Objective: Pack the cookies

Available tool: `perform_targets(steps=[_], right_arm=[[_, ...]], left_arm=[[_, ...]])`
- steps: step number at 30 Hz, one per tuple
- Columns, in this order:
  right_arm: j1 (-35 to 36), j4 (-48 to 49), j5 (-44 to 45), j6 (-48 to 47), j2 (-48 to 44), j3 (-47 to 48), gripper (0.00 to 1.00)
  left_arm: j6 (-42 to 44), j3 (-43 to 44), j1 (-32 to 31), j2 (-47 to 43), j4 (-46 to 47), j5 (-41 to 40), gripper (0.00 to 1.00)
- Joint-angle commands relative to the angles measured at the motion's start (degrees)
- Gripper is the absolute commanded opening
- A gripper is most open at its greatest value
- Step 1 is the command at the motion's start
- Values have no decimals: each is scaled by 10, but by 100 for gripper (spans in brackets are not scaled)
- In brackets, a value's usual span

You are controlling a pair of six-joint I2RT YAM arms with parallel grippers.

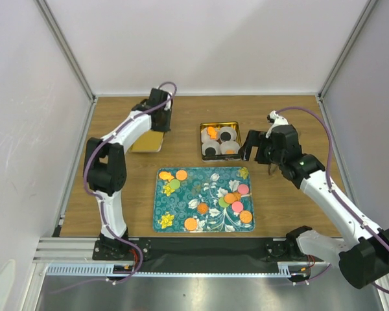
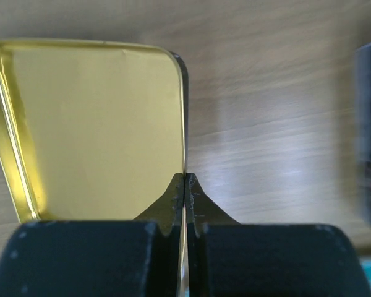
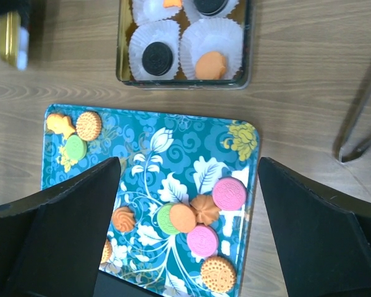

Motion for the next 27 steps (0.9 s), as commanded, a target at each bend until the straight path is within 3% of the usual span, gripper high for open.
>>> perform_targets(steps=[1, 7, 13, 14, 20, 27], right_arm=[[-6, 33, -42, -12, 8, 19, 100], [-81, 130, -214, 20, 33, 36, 100], [-138, 299, -369, 125, 75, 41, 100], [-140, 323, -391, 141, 81, 40, 100], [-147, 569, -450, 320, 132, 29, 100], [-144, 806, -458, 510, 202, 38, 100]], left_arm=[[-36, 76, 1, -96, -14, 65, 0], [-176, 59, 1, -223, 71, 267, 1], [-401, -48, -2, -325, 331, 405, 0], [-472, -75, -3, -343, 376, 419, 0], [-688, -149, -42, -375, 621, 442, 0], [-819, -184, -90, -379, 788, 422, 0]])
